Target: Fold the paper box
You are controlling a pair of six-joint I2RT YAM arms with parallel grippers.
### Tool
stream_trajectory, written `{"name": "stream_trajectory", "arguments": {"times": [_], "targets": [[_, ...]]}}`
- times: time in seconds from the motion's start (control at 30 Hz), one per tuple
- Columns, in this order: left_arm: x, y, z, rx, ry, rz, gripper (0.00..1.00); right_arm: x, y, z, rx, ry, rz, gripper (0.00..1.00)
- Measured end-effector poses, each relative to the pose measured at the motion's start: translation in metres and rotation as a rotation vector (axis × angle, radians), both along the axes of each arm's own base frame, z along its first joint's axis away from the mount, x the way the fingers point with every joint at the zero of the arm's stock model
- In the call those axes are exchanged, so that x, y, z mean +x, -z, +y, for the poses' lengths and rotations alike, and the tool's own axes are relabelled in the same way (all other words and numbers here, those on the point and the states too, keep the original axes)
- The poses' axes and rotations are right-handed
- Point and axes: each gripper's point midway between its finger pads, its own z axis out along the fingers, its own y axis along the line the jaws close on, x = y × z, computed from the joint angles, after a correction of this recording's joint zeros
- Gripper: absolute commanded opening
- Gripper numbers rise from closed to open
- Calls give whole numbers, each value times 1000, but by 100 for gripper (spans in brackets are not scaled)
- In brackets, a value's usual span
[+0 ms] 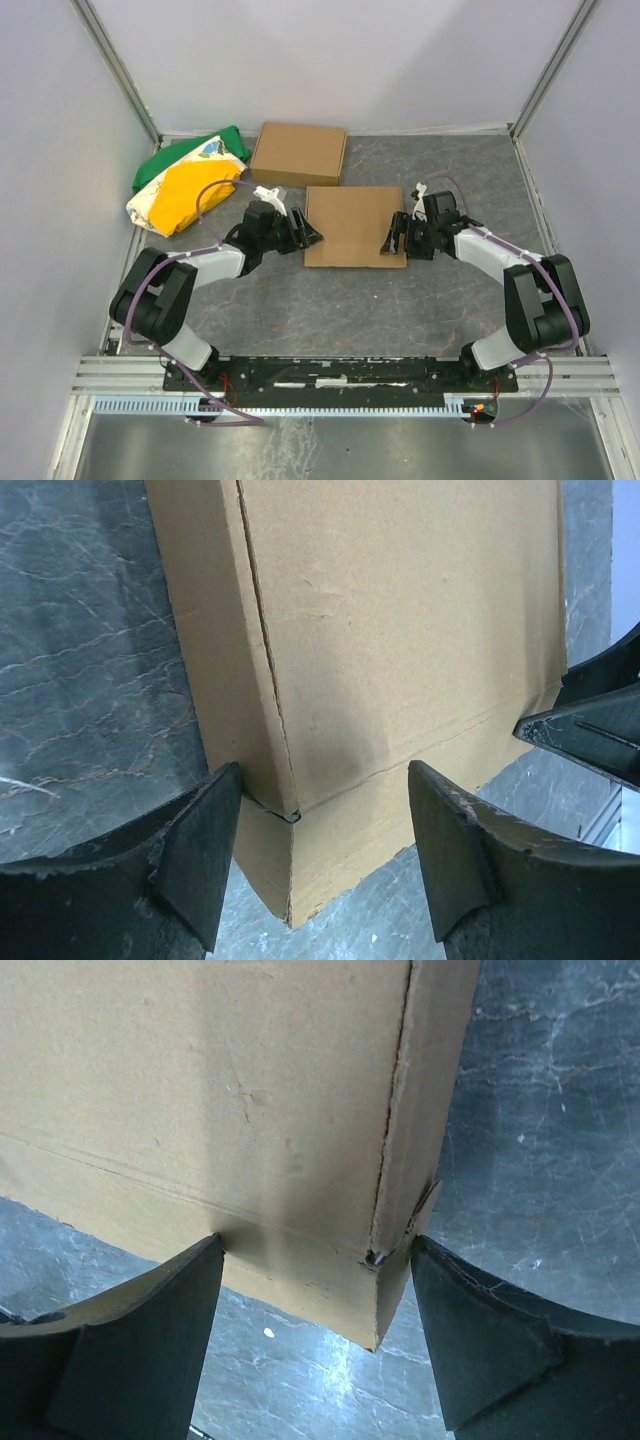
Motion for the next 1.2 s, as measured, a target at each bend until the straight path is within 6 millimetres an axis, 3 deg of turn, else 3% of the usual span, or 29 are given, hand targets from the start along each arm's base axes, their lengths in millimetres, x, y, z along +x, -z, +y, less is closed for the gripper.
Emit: {"name": "stream_trajectory", "arguments": {"times": [0.47, 0.77, 1.2], "targets": [[-13, 1, -9, 70, 69, 168, 68, -18, -12, -8, -50, -23, 101, 69], [-19, 3, -7, 149, 109, 249, 67, -18, -25, -8, -65, -37, 117, 70], [-32, 8, -1, 196, 136, 296, 69, -21, -16, -16, -116, -39, 146, 71]]}}
